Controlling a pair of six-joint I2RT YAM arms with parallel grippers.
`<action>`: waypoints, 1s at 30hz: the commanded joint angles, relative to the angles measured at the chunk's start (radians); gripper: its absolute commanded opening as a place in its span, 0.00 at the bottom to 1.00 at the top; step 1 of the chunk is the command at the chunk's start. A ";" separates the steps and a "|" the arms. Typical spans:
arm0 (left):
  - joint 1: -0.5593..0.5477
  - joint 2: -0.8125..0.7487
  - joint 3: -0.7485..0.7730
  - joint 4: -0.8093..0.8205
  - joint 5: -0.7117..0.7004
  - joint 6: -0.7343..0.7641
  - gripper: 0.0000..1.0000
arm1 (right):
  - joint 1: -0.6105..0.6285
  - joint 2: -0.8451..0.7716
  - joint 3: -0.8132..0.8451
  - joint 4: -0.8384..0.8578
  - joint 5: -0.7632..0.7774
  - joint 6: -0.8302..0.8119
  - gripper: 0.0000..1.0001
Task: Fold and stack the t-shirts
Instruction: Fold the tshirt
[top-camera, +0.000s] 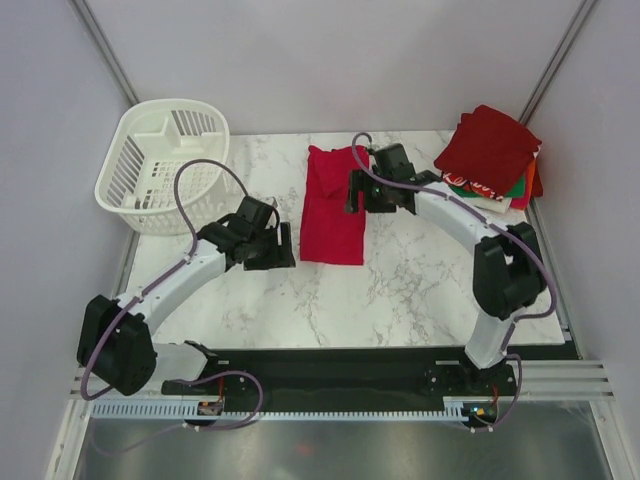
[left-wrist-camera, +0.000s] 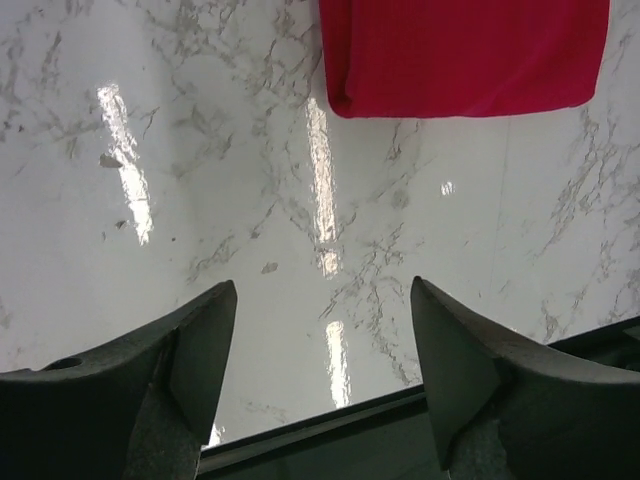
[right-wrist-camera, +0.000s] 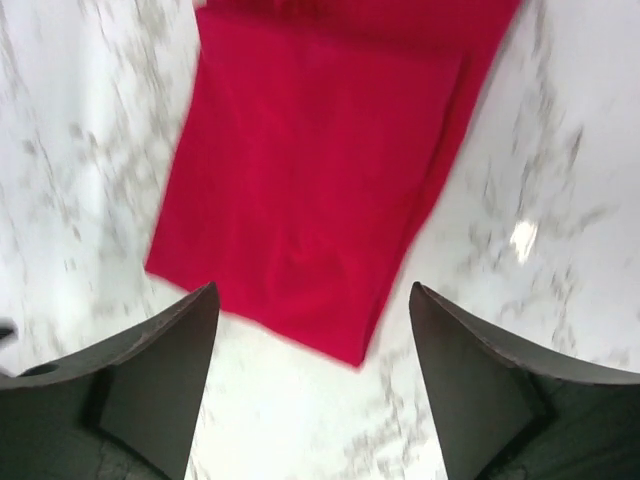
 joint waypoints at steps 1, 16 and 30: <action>-0.003 0.076 0.040 0.187 0.068 -0.044 0.78 | -0.017 -0.105 -0.203 0.090 -0.200 0.034 0.86; -0.001 0.421 0.121 0.406 0.064 -0.041 0.77 | -0.015 -0.083 -0.509 0.264 -0.282 0.050 0.86; 0.002 0.435 0.121 0.411 -0.048 -0.010 0.71 | -0.017 -0.030 -0.547 0.295 -0.289 0.039 0.85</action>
